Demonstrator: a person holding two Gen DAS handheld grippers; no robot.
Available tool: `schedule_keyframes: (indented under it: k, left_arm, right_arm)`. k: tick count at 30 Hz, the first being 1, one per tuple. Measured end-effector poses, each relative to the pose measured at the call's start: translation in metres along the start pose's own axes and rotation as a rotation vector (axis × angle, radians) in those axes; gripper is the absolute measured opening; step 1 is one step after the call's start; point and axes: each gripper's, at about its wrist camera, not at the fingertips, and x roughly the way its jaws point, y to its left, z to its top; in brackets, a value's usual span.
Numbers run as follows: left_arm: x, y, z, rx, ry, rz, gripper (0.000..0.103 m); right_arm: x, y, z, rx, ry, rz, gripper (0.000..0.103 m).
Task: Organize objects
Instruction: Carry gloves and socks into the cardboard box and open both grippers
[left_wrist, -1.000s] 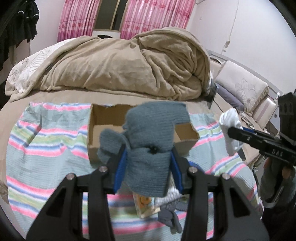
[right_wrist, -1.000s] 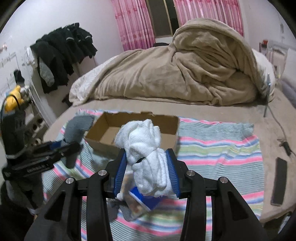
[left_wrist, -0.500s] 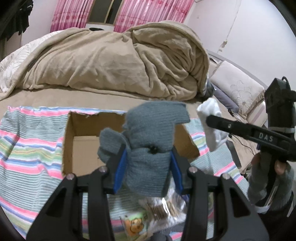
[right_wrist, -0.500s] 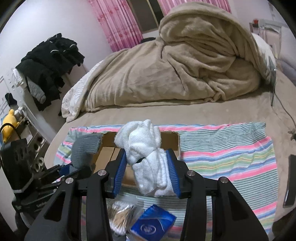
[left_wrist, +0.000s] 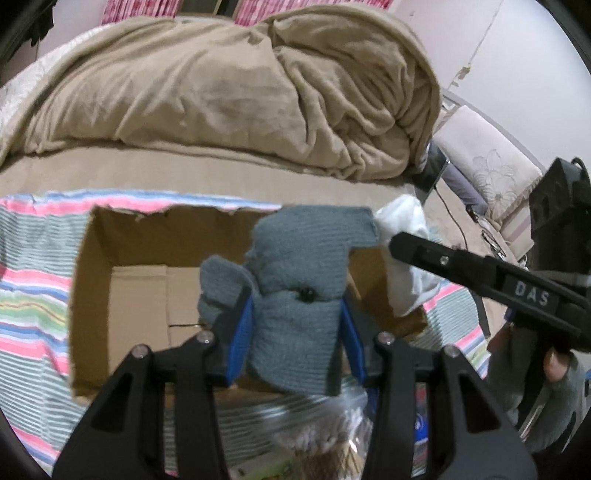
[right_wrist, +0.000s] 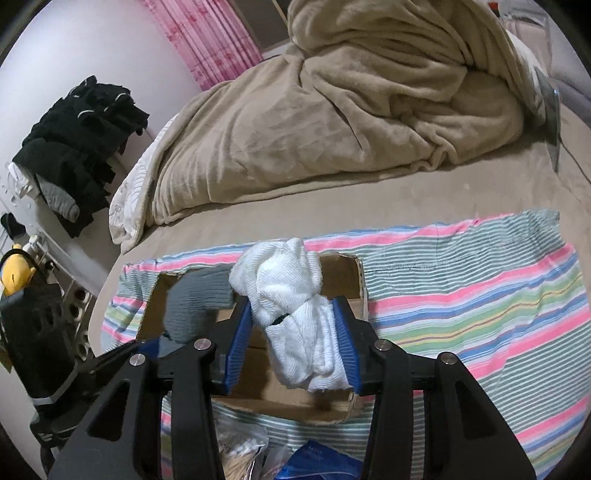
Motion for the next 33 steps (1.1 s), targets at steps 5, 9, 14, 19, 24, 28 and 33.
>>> schedule_keyframes:
  k: [5,9,14,19,24,28,33]
  left_arm:
    - [0.028,-0.005,-0.003,-0.007,0.066,0.014,0.046]
    - [0.043,-0.012,-0.007,0.005,0.107,0.019,0.047]
    - [0.053,-0.025,-0.009,0.038,0.138,0.034,0.048]
    - [0.049,-0.031,-0.008,0.048,0.145,0.046,0.058]
    - [0.022,-0.036,-0.01,0.065,0.095,0.045,0.075]
    - [-0.011,-0.038,-0.014,0.073,0.051,0.029,0.079]
    - [-0.044,-0.033,-0.024,0.063,0.013,0.027,0.082]
  right_arm:
    - [0.005,-0.012,-0.002,0.041,0.011,0.001,0.052]
    - [-0.005,-0.013,-0.001,0.033,-0.015,0.004,0.057]
    - [-0.014,-0.011,-0.002,0.017,-0.028,0.003,0.057]
    - [-0.026,-0.014,-0.009,0.004,-0.05,-0.03,0.059]
    - [-0.044,-0.022,-0.015,0.011,-0.09,-0.072,0.074]
    - [-0.057,-0.016,-0.025,-0.019,-0.104,-0.087,0.081]
    - [-0.066,-0.001,-0.039,-0.066,-0.102,-0.097,0.083]
